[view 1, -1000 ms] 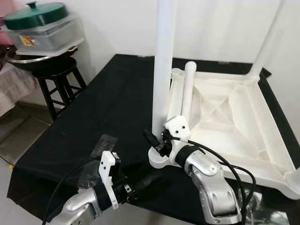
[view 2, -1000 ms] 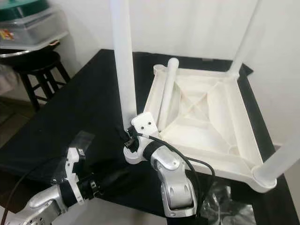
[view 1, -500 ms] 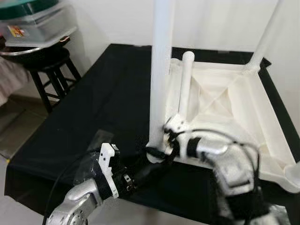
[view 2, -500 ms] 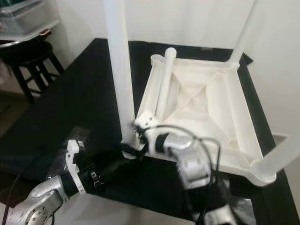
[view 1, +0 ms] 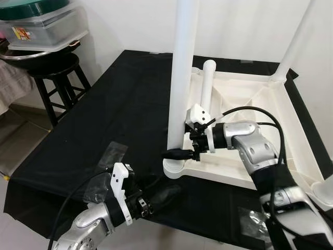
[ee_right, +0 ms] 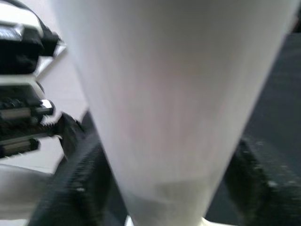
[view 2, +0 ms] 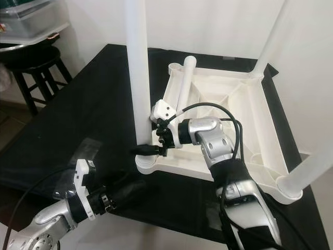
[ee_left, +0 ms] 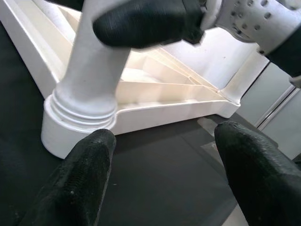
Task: Building children table
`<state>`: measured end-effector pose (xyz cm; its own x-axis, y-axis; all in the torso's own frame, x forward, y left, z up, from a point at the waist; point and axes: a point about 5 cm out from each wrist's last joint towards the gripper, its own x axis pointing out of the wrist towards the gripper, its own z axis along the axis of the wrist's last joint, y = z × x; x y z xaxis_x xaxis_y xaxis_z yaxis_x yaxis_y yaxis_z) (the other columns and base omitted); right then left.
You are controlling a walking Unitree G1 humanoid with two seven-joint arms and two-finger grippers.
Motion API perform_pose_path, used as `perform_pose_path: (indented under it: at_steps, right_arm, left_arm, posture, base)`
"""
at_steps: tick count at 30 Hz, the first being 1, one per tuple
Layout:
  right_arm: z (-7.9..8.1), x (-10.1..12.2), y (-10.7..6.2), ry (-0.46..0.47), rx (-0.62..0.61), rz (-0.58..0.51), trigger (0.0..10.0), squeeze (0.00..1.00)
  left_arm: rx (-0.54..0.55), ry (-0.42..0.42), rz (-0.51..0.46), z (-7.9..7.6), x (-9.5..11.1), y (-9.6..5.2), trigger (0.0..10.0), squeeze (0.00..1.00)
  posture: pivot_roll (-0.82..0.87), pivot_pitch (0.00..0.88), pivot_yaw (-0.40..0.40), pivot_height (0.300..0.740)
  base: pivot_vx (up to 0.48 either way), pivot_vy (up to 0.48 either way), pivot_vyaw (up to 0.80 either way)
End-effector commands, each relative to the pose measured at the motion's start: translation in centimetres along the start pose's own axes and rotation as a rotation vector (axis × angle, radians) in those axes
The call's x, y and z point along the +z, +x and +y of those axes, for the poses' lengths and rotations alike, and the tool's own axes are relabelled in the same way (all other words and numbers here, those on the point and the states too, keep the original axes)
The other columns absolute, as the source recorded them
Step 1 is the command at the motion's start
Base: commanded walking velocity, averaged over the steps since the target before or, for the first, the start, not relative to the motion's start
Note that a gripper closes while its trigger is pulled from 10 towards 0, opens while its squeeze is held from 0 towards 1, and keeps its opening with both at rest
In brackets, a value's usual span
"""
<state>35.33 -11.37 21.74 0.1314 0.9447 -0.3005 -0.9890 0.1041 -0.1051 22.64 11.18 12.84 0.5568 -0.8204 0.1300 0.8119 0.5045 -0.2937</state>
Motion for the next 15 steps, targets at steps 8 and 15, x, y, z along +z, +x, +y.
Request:
perform_pose_path:
  at_steps: [8,15]
  right_arm:
    - [0.0,-1.6,-0.7,0.039,0.067,-0.006,0.0,0.0]
    - [1.9,-5.6,-1.1,0.129,-0.282,0.027,0.0,0.0]
  left_arm:
    - [-0.002,-0.002,-0.001,-0.5,-0.1,-0.2,10.0,0.0]
    - [-0.005,-0.004,-0.002,-0.4,0.1,-0.3,10.0,0.0]
  posture:
    - [0.04,0.137,-0.025,0.74]
    - [0.02,0.162,-0.025,0.74]
  base:
    - [0.0,0.0,0.0]
    - [0.0,0.0,0.0]
